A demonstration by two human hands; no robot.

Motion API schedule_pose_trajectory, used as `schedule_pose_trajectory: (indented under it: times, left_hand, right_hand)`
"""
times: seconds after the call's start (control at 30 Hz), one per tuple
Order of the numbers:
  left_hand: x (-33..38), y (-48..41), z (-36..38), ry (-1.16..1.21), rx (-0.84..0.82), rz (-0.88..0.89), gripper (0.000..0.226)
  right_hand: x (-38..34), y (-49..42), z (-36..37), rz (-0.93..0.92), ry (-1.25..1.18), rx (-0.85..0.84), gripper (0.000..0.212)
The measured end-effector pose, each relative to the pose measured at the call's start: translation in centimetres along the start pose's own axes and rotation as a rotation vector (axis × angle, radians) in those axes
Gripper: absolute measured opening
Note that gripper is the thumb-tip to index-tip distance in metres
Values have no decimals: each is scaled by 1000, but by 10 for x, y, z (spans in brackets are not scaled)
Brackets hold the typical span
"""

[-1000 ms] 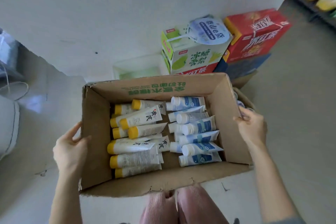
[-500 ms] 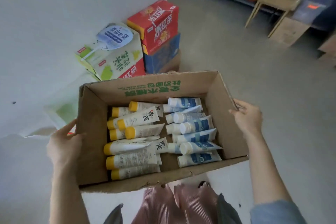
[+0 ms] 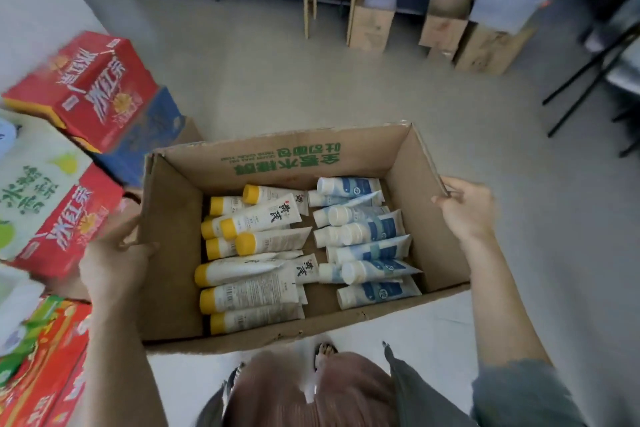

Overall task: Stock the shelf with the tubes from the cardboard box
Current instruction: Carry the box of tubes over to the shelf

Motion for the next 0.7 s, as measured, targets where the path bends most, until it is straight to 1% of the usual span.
schedule_pose_trajectory:
  times: [0.17, 0.27, 0.37, 0.57, 0.7]
  left_hand:
    - [75, 8, 80, -91, -105, 151, 56]
    - [115, 3, 133, -154, -178, 224, 50]
    - [153, -3, 192, -202, -270, 290, 44]
    - [235, -24, 329, -309, -436, 402, 50]
    - [290, -31, 416, -299, -523, 415, 50]
  right_hand:
    - [32, -20, -74, 89, 107, 176, 36]
    - [51, -33, -106, 159, 139, 241, 35]
    - [75, -50, -128, 293, 120, 290, 35]
    - [104, -118, -158, 469, 99, 409, 38]
    - [108, -165, -174, 579, 44, 498, 41]
Point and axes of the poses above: each hand's wrist, its own y-axis away from the middle knuckle, its own z-axis out of the palm, x = y × z, the point moved 5 cm from there along -y, towards the middle knuckle, and after that the axes turned 3 degrees about -y, right-handed, at the moved point
